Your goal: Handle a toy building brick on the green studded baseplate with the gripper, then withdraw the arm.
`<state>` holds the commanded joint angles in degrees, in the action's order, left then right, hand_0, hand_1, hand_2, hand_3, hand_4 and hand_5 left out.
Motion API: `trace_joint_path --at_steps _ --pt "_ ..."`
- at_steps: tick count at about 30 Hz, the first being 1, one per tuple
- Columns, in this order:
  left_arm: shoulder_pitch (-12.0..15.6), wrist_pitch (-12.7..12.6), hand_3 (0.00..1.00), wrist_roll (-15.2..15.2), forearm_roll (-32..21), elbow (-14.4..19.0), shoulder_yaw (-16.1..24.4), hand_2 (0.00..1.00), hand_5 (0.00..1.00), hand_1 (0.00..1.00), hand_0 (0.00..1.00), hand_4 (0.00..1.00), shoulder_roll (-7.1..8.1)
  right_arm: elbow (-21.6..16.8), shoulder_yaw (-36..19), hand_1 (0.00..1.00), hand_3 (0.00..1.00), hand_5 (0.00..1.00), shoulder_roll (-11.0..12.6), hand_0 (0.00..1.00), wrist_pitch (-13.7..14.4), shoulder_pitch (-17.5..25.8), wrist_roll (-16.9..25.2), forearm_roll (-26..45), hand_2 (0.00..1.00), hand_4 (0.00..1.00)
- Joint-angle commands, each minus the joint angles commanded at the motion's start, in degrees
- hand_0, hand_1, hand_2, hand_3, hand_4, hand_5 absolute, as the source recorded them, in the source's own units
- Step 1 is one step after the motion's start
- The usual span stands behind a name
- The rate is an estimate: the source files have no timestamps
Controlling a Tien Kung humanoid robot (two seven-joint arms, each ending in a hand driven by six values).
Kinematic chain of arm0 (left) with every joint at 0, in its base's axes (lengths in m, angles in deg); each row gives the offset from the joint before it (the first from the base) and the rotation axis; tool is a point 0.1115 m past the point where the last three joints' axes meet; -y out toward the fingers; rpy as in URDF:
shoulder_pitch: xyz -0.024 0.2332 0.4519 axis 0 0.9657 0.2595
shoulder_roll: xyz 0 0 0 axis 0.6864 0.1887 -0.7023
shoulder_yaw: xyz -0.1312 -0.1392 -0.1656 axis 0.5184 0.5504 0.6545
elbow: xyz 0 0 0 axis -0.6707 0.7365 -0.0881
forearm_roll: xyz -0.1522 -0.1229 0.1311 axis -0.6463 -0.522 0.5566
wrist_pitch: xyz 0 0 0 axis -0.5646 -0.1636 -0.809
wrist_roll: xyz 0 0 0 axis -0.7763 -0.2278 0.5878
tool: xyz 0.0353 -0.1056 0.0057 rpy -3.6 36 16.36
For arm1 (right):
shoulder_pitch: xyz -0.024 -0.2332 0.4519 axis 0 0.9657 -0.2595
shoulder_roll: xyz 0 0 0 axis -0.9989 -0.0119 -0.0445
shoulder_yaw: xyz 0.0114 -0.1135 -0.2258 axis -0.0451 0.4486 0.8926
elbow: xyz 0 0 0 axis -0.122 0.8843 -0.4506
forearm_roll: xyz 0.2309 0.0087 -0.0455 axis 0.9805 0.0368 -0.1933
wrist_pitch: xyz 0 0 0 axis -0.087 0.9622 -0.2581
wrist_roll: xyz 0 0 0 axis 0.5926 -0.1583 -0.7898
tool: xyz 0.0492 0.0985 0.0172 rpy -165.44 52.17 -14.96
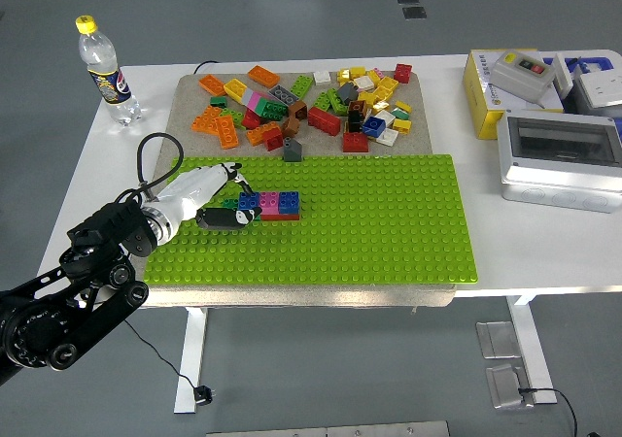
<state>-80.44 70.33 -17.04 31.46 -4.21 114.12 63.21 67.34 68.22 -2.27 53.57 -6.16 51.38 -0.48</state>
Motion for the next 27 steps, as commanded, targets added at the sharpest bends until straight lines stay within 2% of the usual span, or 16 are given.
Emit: trace_joint_path --at_steps 27 --pt "-0.1 -0.3 0.652 0.8 -0.3 -2.1 -0.6 0.981 0.586 0.972 0.998 0.734 -0.77 0.0 -0.8 0.691 0.720 0.727 -0.2 0.716 -0.6 -0.1 0.1 -0.4 0.749 0.537"
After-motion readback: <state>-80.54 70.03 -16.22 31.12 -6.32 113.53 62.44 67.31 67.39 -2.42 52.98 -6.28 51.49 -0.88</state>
